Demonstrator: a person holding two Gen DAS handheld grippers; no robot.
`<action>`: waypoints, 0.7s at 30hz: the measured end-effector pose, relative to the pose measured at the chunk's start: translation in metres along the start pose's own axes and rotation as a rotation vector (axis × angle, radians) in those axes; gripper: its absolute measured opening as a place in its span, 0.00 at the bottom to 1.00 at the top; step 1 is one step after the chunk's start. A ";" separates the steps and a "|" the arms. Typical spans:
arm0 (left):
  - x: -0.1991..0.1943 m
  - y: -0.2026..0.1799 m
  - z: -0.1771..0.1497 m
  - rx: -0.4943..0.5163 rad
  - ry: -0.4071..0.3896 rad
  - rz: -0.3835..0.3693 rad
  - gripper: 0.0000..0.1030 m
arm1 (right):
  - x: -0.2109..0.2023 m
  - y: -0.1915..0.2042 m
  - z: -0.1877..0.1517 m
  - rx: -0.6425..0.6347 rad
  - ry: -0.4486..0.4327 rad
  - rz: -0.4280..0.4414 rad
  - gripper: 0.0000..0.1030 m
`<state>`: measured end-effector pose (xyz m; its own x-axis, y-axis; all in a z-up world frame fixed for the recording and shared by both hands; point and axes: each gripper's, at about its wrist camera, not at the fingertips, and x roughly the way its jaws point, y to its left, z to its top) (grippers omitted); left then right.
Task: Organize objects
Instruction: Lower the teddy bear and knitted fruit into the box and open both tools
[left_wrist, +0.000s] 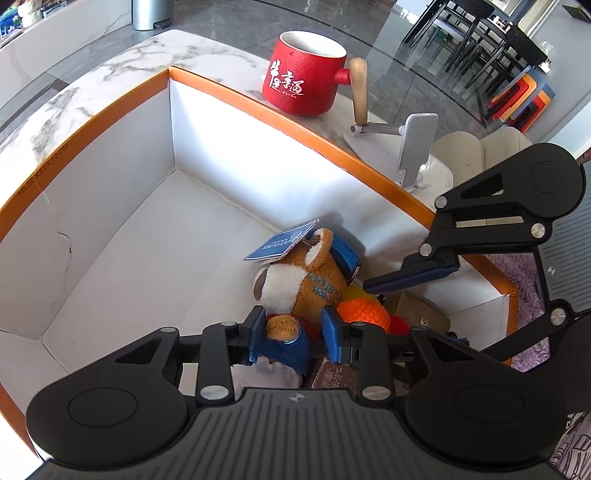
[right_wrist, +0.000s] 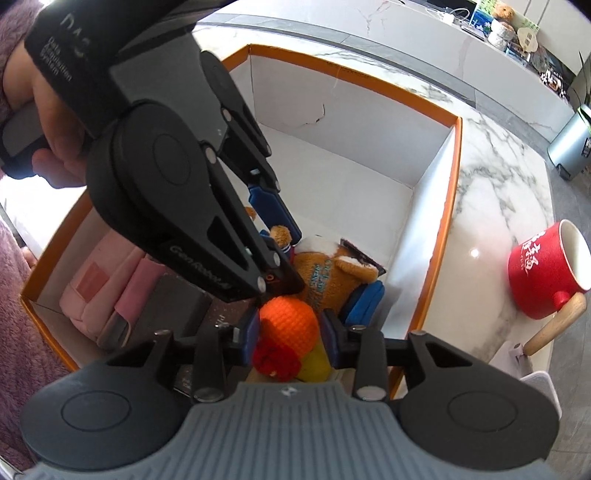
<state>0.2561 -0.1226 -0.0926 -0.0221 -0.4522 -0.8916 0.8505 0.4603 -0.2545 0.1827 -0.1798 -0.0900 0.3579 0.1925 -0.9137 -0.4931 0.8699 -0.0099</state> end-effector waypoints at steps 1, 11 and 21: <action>0.000 0.000 0.000 0.002 -0.001 0.003 0.37 | -0.002 0.000 -0.001 0.003 -0.001 0.003 0.37; -0.001 -0.006 -0.001 0.009 0.001 0.019 0.37 | -0.004 0.003 -0.007 0.027 0.004 0.019 0.23; -0.003 -0.016 -0.002 0.025 -0.002 0.060 0.37 | -0.005 0.005 -0.009 0.053 0.000 0.035 0.24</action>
<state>0.2414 -0.1266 -0.0865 0.0303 -0.4260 -0.9042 0.8629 0.4677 -0.1915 0.1715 -0.1809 -0.0888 0.3414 0.2232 -0.9130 -0.4627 0.8855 0.0435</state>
